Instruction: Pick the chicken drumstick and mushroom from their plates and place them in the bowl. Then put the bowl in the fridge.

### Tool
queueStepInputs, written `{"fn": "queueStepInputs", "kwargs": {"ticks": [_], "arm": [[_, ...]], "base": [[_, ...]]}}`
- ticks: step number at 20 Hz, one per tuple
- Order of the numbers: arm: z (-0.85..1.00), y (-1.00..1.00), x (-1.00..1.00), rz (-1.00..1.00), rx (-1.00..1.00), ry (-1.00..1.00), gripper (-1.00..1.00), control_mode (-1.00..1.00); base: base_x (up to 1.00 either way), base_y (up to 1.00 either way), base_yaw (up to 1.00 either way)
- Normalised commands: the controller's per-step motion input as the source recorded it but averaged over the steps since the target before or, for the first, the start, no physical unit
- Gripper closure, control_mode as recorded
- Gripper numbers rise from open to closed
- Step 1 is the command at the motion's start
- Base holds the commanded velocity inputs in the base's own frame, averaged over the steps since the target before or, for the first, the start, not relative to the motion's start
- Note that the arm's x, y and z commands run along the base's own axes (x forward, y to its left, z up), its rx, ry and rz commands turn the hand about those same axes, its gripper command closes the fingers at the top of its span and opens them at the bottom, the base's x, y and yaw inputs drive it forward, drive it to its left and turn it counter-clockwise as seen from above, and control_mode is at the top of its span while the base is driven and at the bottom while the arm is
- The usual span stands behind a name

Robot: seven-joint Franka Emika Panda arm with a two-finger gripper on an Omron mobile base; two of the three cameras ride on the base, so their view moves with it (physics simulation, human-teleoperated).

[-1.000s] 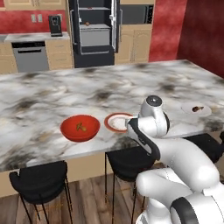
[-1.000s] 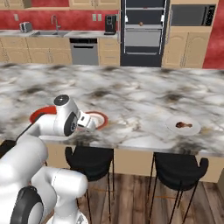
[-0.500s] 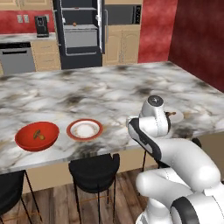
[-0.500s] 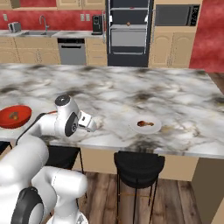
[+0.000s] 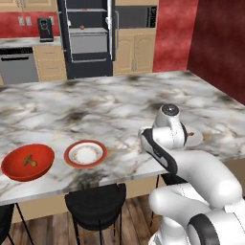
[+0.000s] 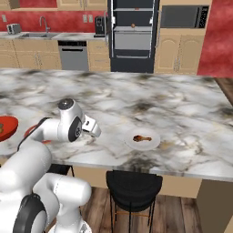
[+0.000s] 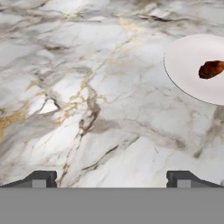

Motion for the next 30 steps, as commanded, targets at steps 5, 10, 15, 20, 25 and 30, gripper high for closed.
{"fn": "queueStepInputs", "kwargs": {"ticks": [5,10,15,20,25,30], "arm": [[0.0,0.0,0.0,0.0,0.0,0.0,-1.0,1.0],[0.0,0.0,0.0,0.0,0.0,0.0,-1.0,1.0],[0.0,0.0,0.0,0.0,0.0,0.0,-1.0,1.0],[0.0,0.0,0.0,0.0,0.0,0.0,-1.0,-1.0],[0.0,0.0,0.0,0.0,0.0,0.0,-1.0,-1.0],[-0.04,-0.1,0.01,-0.1,0.01,0.04,-1.0,-1.0]], "base": [[0.01,0.0,0.0],[0.0,0.0,0.0],[0.0,0.0,0.0],[0.0,0.0,0.0],[0.0,0.0,0.0],[0.0,0.0,0.0]]}}
